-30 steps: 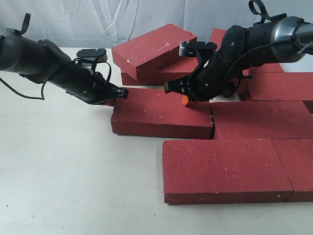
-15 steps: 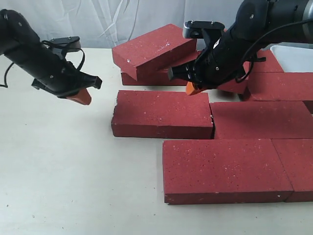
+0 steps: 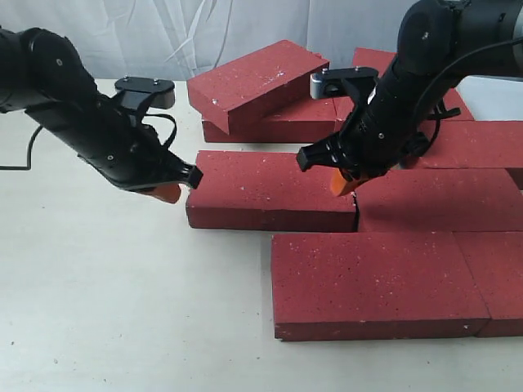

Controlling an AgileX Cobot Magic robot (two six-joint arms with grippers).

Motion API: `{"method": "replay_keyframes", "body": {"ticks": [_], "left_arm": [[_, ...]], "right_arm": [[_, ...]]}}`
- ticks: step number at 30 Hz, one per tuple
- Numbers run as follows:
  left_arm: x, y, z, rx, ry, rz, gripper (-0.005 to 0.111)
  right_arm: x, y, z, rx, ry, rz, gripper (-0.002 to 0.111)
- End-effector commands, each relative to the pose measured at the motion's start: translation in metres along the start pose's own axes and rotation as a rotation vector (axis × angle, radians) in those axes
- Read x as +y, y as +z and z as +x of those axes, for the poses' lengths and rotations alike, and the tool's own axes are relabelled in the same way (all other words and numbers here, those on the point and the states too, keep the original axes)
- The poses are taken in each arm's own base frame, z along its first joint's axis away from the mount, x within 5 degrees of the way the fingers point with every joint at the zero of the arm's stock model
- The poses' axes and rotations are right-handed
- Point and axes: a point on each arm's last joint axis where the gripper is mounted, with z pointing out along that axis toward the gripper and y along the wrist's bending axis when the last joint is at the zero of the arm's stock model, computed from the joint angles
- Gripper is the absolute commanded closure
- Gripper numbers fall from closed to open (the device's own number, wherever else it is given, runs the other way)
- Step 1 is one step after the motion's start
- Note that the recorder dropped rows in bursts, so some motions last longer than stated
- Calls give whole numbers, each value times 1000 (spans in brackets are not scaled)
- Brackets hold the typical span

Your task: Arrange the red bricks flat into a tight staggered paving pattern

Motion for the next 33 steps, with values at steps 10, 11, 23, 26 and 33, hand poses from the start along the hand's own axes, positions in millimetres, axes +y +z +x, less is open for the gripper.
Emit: {"method": "replay_keyframes", "body": {"ticks": [10, 11, 23, 26, 33], "left_arm": [[-13, 57, 10, 79, -75, 58, 107], [-13, 59, 11, 82, -76, 65, 107], [-14, 64, 10, 70, -72, 94, 107], [-13, 64, 9, 60, -73, 88, 107], [-8, 70, 3, -10, -93, 49, 107]], "right_arm": [[-1, 6, 9, 38, -18, 2, 109], [-2, 9, 9, 47, -16, 2, 109], [-7, 39, 13, 148, 2, -3, 109], [-8, 42, 10, 116, 3, 3, 109], [-9, 43, 3, 39, 17, 15, 109]]}}
